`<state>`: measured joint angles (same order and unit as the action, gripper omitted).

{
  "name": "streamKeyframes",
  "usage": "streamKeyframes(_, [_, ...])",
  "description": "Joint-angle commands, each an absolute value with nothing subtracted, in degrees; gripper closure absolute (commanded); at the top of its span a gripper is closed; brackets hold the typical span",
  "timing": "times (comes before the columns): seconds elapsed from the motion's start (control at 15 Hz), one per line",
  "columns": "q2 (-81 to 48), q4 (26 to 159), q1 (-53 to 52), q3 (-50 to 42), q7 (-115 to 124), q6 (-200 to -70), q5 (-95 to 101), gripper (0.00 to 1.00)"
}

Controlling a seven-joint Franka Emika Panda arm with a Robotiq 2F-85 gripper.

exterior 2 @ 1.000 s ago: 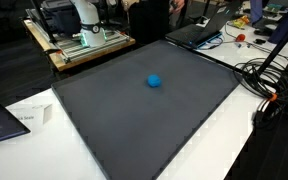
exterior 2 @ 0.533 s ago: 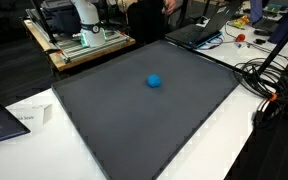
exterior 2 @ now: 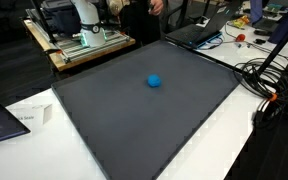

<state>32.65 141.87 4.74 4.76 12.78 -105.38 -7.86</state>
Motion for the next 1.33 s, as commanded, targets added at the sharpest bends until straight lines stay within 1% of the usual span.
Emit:
streamKeyframes(0.0, [33.15,140.95,0.40,2.47,8.43,-102.19,-11.80,0.00])
streamKeyframes(0.47, [33.30,138.27,-5.11,2.35,2.46,-96.82,-17.79,0.00])
streamKeyframes(0.8, [32.69,134.81,-7.22,1.92,-2.01,-88.75,-21.98,0.01])
streamKeyframes(0.93, [32.31,133.50,-7.14,1.94,-2.96,-86.37,-22.67,0.11])
streamKeyframes(1.07, [31.94,132.31,-6.85,1.86,-3.84,-84.55,-23.06,0.34])
streamKeyframes(1.13, [31.71,131.85,-6.76,1.85,-4.15,-83.81,-23.14,0.39])
streamKeyframes(1.27, [31.22,131.01,-6.68,1.94,-4.45,-82.62,-23.38,0.44])
